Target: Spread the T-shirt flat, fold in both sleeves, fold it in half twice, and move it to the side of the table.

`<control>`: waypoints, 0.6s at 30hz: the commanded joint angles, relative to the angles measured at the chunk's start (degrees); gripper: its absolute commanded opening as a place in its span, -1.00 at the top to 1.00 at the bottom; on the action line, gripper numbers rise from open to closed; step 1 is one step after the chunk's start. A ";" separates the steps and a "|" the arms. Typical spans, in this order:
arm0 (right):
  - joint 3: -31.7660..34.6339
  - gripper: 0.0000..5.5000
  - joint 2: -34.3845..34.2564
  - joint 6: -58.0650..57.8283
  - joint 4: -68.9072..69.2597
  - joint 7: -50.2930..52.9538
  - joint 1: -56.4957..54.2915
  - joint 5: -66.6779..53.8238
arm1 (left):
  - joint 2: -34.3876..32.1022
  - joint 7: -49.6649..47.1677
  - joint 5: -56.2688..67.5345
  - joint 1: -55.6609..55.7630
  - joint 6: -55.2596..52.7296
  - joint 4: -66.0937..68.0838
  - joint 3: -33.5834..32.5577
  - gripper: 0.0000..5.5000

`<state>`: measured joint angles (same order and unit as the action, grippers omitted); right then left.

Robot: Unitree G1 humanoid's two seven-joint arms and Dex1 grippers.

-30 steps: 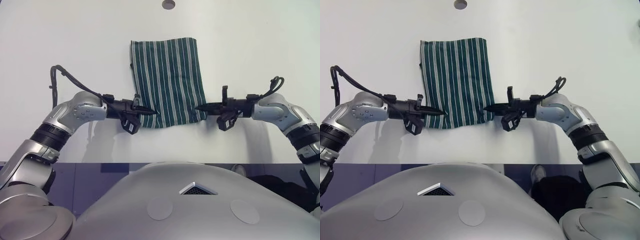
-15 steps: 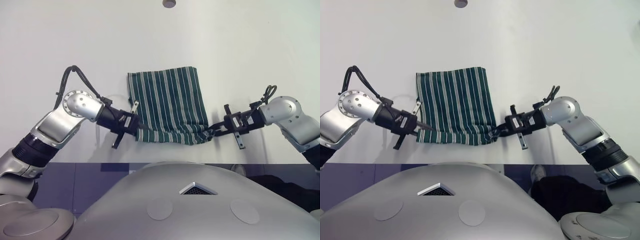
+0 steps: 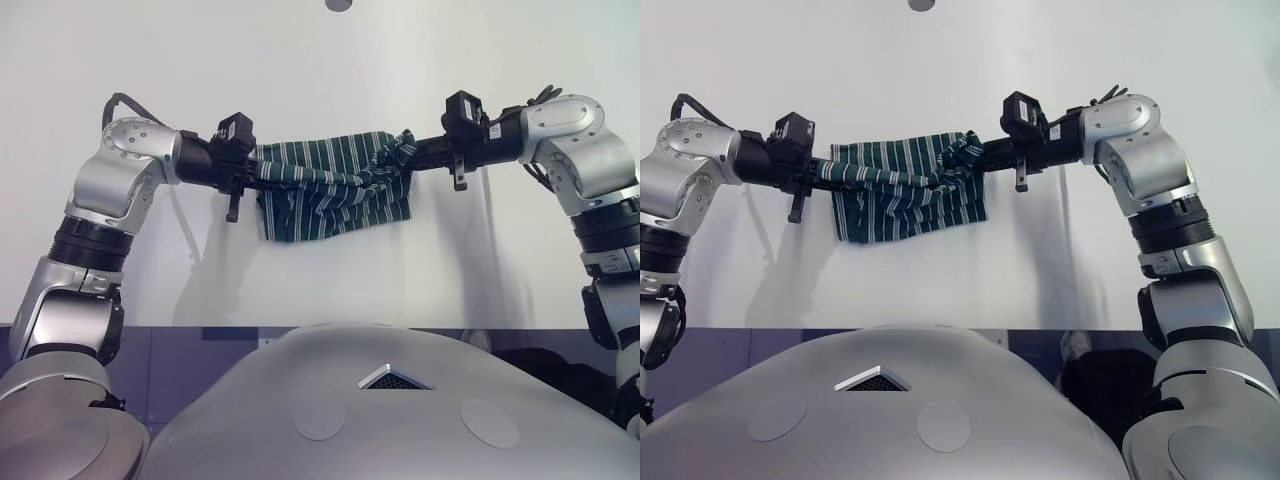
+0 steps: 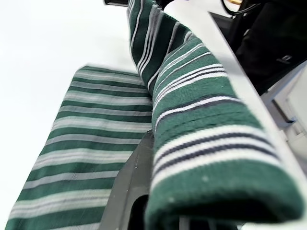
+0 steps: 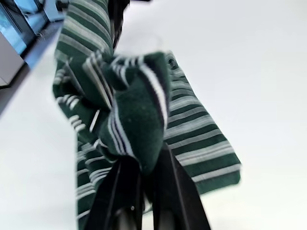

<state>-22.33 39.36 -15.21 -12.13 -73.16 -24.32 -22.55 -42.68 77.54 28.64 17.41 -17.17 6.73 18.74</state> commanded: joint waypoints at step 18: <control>13.68 0.27 -17.33 -20.86 -16.35 25.60 -7.94 5.86 | 10.65 -20.99 -10.72 7.74 -11.97 14.22 -10.53 0.32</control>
<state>-11.55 23.74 -33.66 -26.78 -51.67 -29.80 -15.91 -32.71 59.43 17.86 23.50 -27.20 20.12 10.29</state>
